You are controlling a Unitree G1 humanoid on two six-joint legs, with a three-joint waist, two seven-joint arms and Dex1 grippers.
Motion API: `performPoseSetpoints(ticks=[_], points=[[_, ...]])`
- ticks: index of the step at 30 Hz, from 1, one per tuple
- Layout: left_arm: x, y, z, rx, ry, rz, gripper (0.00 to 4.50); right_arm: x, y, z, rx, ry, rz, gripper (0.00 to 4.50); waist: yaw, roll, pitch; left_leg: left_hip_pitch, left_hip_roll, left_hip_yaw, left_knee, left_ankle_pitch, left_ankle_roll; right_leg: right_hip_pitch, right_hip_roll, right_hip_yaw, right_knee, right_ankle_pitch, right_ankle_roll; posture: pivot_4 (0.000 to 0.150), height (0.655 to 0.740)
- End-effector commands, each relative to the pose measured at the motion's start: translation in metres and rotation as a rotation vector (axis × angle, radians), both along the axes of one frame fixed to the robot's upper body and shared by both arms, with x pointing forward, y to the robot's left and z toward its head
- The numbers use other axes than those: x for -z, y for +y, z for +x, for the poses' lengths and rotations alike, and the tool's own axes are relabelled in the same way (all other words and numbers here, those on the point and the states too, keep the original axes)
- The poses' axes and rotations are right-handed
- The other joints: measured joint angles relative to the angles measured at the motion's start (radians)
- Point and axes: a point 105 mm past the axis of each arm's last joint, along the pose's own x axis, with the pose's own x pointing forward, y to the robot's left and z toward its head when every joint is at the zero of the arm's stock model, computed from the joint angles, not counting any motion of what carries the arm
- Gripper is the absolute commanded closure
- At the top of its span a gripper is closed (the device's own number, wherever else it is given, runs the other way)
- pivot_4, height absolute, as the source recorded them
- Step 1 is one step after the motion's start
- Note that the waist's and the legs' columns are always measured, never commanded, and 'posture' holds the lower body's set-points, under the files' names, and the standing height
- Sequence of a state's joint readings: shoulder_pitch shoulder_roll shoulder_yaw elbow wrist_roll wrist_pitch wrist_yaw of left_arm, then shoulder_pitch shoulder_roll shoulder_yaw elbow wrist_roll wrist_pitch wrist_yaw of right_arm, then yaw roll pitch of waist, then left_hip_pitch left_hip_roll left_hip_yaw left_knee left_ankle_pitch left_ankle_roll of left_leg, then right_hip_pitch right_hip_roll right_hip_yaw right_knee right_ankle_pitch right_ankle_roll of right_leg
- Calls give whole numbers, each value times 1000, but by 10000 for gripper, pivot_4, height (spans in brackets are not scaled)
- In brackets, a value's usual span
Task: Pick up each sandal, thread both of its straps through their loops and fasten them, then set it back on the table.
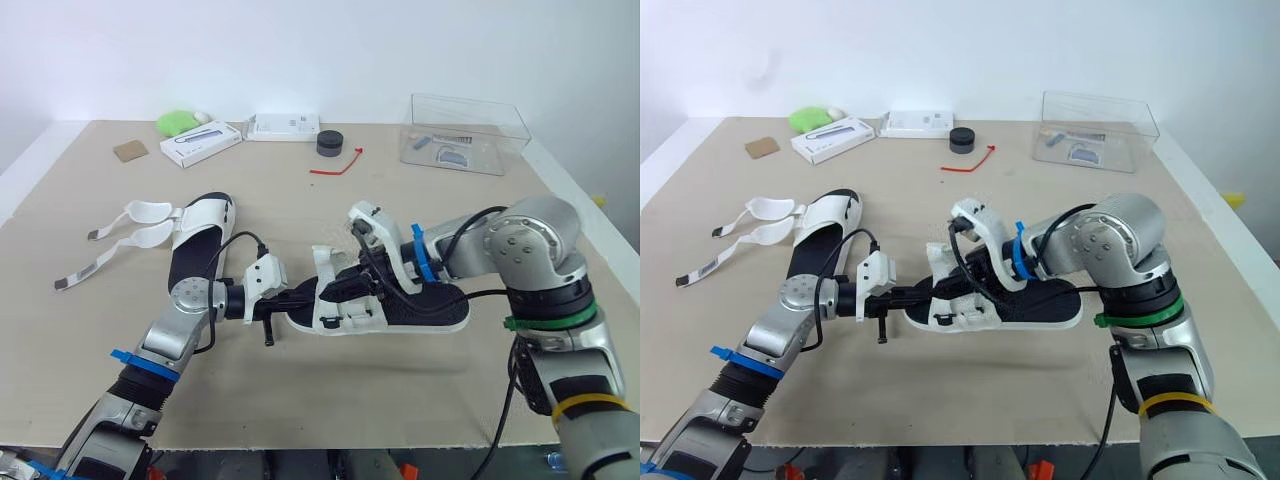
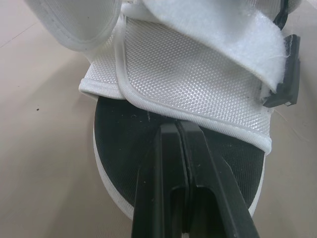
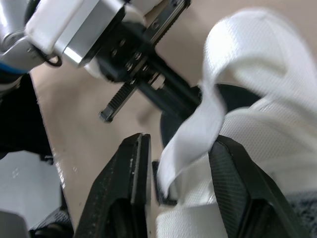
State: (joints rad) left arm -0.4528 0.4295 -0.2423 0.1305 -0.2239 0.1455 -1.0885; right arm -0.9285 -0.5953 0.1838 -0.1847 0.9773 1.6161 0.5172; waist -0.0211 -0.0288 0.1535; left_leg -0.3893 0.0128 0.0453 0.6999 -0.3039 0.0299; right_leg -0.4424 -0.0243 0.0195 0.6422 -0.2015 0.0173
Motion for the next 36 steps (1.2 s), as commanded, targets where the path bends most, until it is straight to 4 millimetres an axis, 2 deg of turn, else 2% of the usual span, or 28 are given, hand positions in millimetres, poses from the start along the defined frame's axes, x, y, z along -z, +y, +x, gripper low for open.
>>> performPoseSetpoints(ticks=[1,4,6,7,16,25,31,34,35,36], points=[[9,3,2,-15,21,38,45000,-6,2,-2,-4,-27,33,24573,0,0,0,0,0,0,0,0,0,0,0,0,0,0,0,1500,7400],[9,4,2,-14,22,40,45000,-3,3,0,16,-12,42,32275,0,0,0,0,0,-1,0,0,0,0,0,0,0,0,0,1500,7400],[9,4,2,-13,22,42,45000,1,2,1,29,0,40,41341,0,0,0,0,0,-1,0,0,0,0,0,0,0,0,0,1500,7400],[9,5,2,-13,22,42,45000,2,1,1,35,6,40,44512,0,0,0,0,0,-1,0,0,0,0,0,0,0,0,0,1500,7400],[10,5,1,-12,25,46,45000,9,4,-9,-20,28,7,44512,0,0,0,0,0,-1,0,0,0,0,0,0,0,0,0,1500,7400],[10,5,0,-13,25,44,45000,18,4,-16,-40,-26,-65,44512,0,0,0,0,0,-2,0,0,0,0,1,-1,0,0,0,1500,7400],[10,4,0,-12,23,45,45000,14,5,-17,-47,-65,-62,44512,0,0,0,0,0,-3,0,0,0,1,1,-1,0,0,0,1500,7400],[10,4,0,-10,22,45,45000,3,4,-10,-26,-90,-39,36035,0,0,0,0,0,-3,0,0,0,1,1,-1,0,0,0,1500,7400],[10,4,0,-9,23,45,45000,-3,4,-5,-4,-100,-21,31905,0,0,0,0,0,-3,0,0,0,1,1,-1,0,0,-1,1500,7400],[10,4,0,-8,23,46,45000,-9,4,-1,11,-107,-4,31905,0,0,0,0,0,-3,0,0,0,1,1,-1,0,0,-1,1500,7400]])
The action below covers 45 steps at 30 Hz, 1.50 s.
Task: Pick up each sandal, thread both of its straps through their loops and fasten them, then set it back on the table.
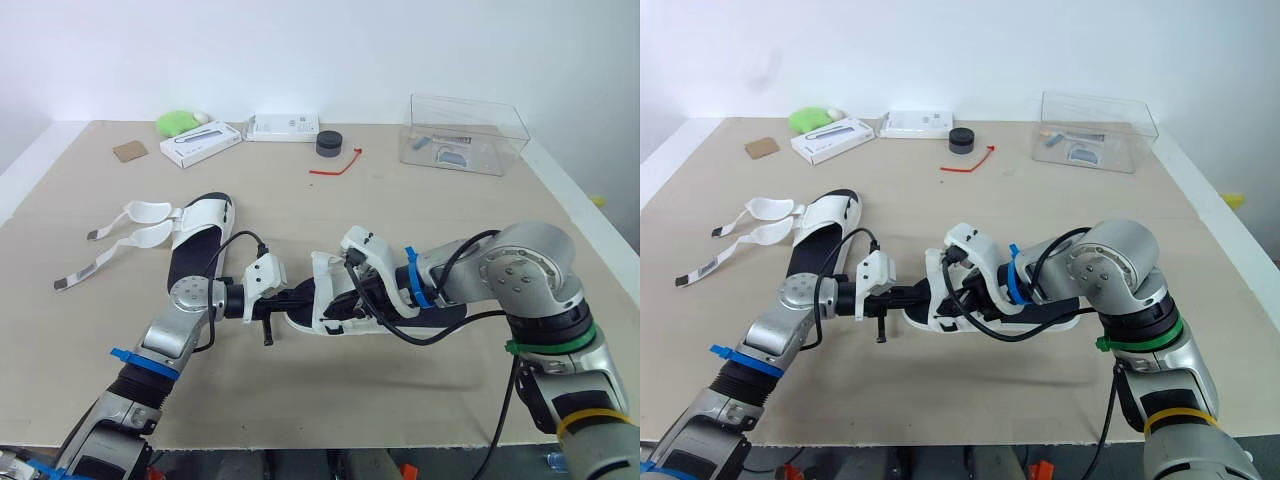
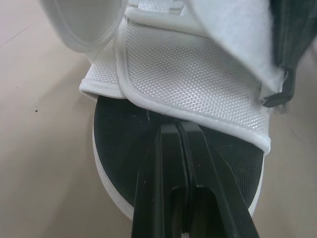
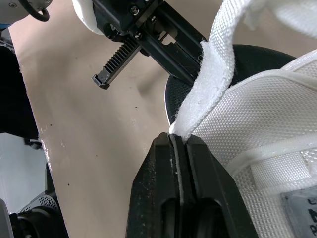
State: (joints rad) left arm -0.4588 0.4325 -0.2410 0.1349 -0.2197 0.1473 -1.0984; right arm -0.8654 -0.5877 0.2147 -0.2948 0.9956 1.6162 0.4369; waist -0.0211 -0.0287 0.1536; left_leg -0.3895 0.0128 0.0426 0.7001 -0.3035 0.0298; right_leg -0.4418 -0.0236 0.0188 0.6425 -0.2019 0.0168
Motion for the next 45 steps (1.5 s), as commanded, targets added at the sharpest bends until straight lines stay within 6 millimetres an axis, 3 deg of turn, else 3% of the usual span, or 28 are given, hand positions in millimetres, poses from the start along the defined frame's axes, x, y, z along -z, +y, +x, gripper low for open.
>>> performPoseSetpoints(ticks=[1,7,12,26,34,37,41,45], points=[[11,2,-1,-13,23,38,45000,-30,-1,15,43,-69,73,31905,0,0,0,0,0,0,0,0,0,0,0,0,0,0,0,1500,7400],[11,1,-2,-9,24,36,45000,-43,1,29,91,-85,112,31905,0,0,0,0,0,0,0,0,0,0,0,0,0,0,0,1500,7400],[12,2,-2,-12,23,37,45000,-36,3,24,70,-57,109,43835,0,0,0,-1,0,-1,0,0,0,0,0,0,0,0,0,1500,7400],[13,2,-3,-14,28,36,45000,-6,0,5,28,-37,38,43835,0,0,0,-1,0,-1,0,0,0,0,0,-1,0,0,-1,1500,7400],[14,1,-3,-11,32,34,45000,-6,-2,-3,-8,-41,36,43835,0,0,0,0,0,-1,0,0,0,0,0,-1,0,0,-1,1500,7400],[14,1,-3,-9,31,36,45000,-14,-3,-6,-33,-54,45,35112,0,0,0,-1,0,-1,0,0,0,0,0,-1,0,-1,-1,1500,7400],[13,1,-2,-5,30,36,45000,-32,-12,-7,-52,-66,80,18528,0,0,0,-1,0,-1,0,0,0,0,0,-1,0,-1,-1,1500,7400],[13,0,-2,1,31,39,45000,-50,-26,-25,-128,-30,157,1228,1,0,0,-1,0,-2,0,0,0,0,0,-2,0,-1,-1,1500,7400]])
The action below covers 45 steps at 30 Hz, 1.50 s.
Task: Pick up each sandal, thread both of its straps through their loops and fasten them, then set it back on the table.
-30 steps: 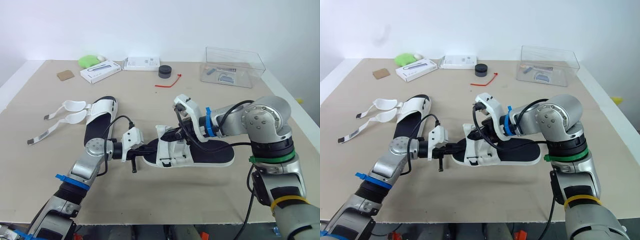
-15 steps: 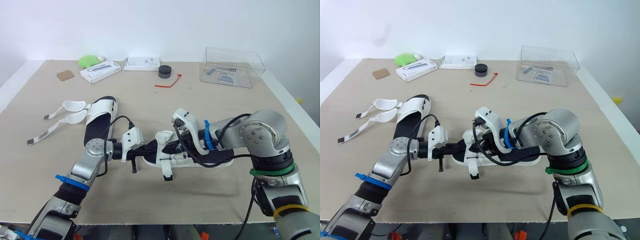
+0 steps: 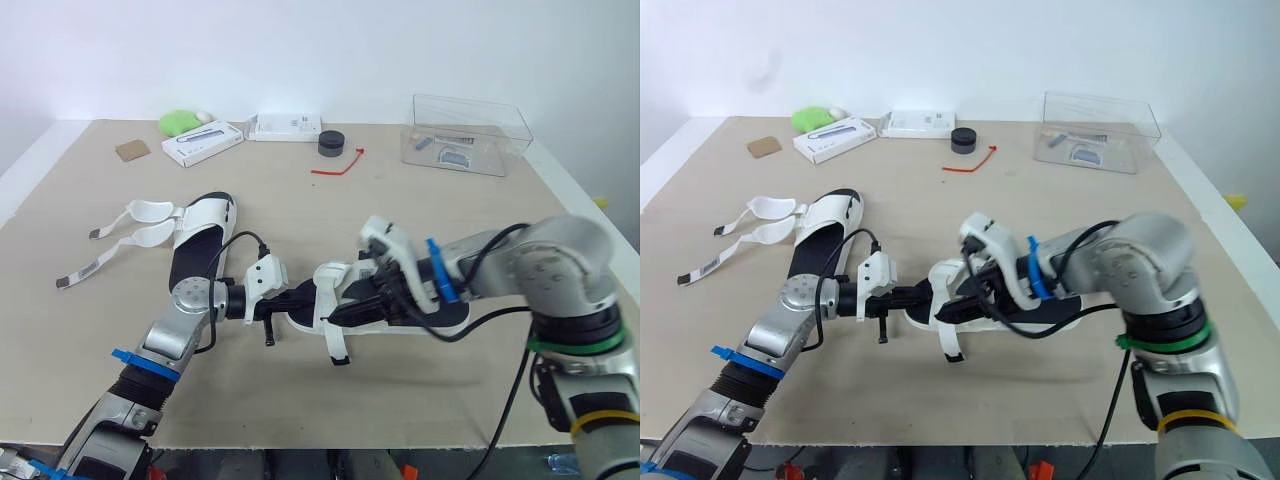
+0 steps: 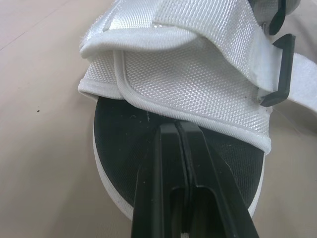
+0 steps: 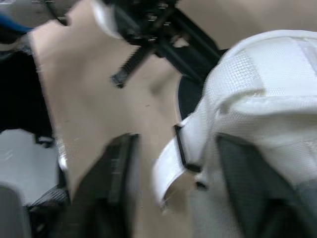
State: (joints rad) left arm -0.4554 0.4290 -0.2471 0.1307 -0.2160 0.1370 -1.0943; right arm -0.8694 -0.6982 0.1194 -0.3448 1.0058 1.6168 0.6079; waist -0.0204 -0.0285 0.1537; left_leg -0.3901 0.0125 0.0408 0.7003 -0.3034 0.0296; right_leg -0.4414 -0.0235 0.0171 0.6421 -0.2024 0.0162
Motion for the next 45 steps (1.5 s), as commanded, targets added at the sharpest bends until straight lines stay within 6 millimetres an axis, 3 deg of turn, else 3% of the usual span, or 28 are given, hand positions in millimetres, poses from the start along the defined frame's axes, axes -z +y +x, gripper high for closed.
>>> performPoseSetpoints(ticks=[1,5,6,9,14,19,28,39,44,45], points=[[12,2,-1,-4,41,40,45000,-27,-9,-27,-136,17,120,377,0,0,0,0,0,-1,0,0,0,0,0,0,-1,0,0,1500,7400],[12,3,0,-1,40,43,45000,-26,-18,-49,-206,103,163,377,1,0,0,-1,0,-2,0,0,1,1,0,-1,-1,-1,0,1500,7400],[11,3,0,0,41,44,45000,-16,-17,-55,-217,139,169,377,1,0,0,-1,0,-2,0,0,1,1,0,-1,-1,-1,0,1500,7400],[11,3,1,1,45,44,45000,22,-11,-50,-116,167,132,377,1,-4,-2,1,0,-4,0,0,1,3,1,-1,-1,-2,-1,1500,7400],[10,5,0,3,50,45,45000,39,-1,-39,-30,159,134,377,0,0,-1,1,-1,-1,0,1,0,2,1,1,1,-2,1,1500,7400],[9,6,0,-1,51,49,45000,41,8,-14,73,109,161,377,-1,0,-1,1,-1,-2,0,1,0,2,2,1,1,-2,1,1500,7400],[6,12,11,-71,16,51,45000,42,5,-2,91,58,111,377,-1,0,-1,2,-1,-2,0,3,-1,2,2,0,2,-2,1,1500,7400],[9,11,13,-88,9,58,45000,51,-13,-16,51,128,58,377,0,0,-1,2,-1,-3,0,5,0,2,3,1,2,-2,1,1500,7400],[9,10,12,-87,9,57,45000,46,2,-5,81,117,132,377,-1,0,-1,2,0,-3,0,5,0,2,3,1,2,-2,1,1500,7400],[9,10,11,-87,9,57,45000,46,5,-4,83,120,143,2710,-1,0,-1,2,0,-3,0,5,0,2,3,1,2,-2,1,1500,7400]])
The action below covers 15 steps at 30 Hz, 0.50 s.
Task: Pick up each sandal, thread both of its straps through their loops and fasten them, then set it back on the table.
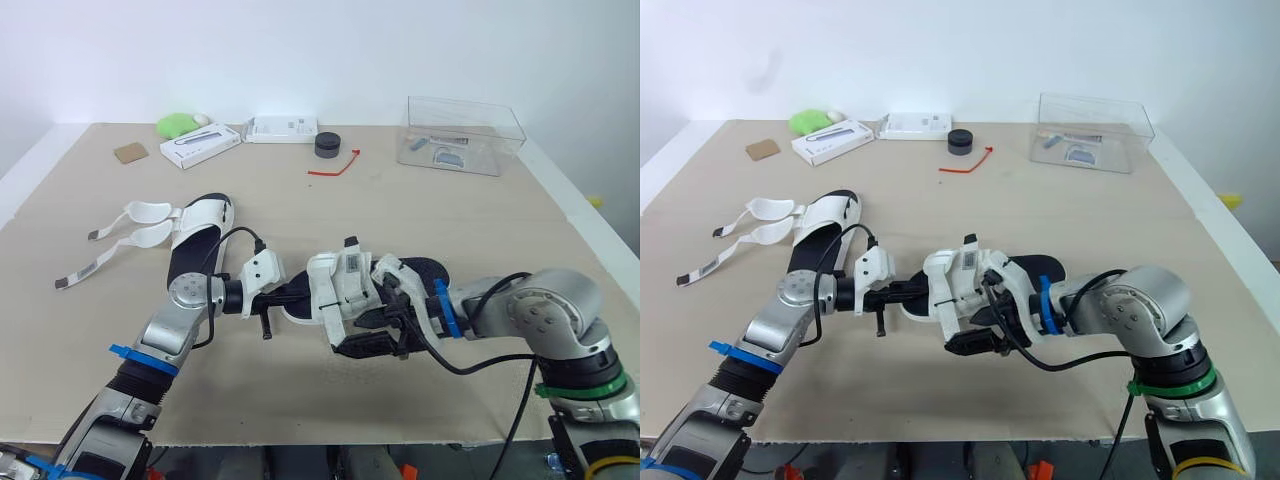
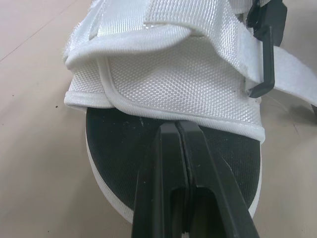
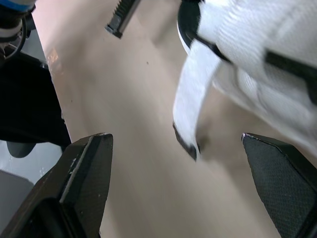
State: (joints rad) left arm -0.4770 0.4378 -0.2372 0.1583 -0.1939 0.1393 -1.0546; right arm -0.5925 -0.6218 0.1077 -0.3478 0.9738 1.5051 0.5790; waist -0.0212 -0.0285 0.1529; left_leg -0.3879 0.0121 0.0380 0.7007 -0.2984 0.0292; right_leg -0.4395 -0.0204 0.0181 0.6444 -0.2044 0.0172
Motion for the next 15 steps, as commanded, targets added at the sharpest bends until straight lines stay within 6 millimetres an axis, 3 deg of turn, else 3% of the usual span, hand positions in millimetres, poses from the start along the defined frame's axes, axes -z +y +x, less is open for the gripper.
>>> performPoseSetpoints(ticks=[1,3,10,15], points=[[10,3,1,-26,27,33,45000,-12,8,7,19,-34,45,5717,0,0,0,0,0,0,0,0,0,0,0,0,0,0,0,1500,7400],[10,3,1,-26,28,33,45000,-10,11,9,31,-27,47,13003,0,0,0,0,0,0,0,0,0,0,0,0,0,0,0,1500,7400],[12,5,0,-29,35,37,45000,-4,9,-3,5,27,27,44777,0,0,0,-1,0,0,0,0,0,0,-1,0,0,0,0,1500,7400],[12,6,0,-32,37,40,45000,-1,5,-23,-82,67,1,44777,0,0,0,-1,0,-1,0,0,0,0,-1,0,0,0,-1,1500,7400]])
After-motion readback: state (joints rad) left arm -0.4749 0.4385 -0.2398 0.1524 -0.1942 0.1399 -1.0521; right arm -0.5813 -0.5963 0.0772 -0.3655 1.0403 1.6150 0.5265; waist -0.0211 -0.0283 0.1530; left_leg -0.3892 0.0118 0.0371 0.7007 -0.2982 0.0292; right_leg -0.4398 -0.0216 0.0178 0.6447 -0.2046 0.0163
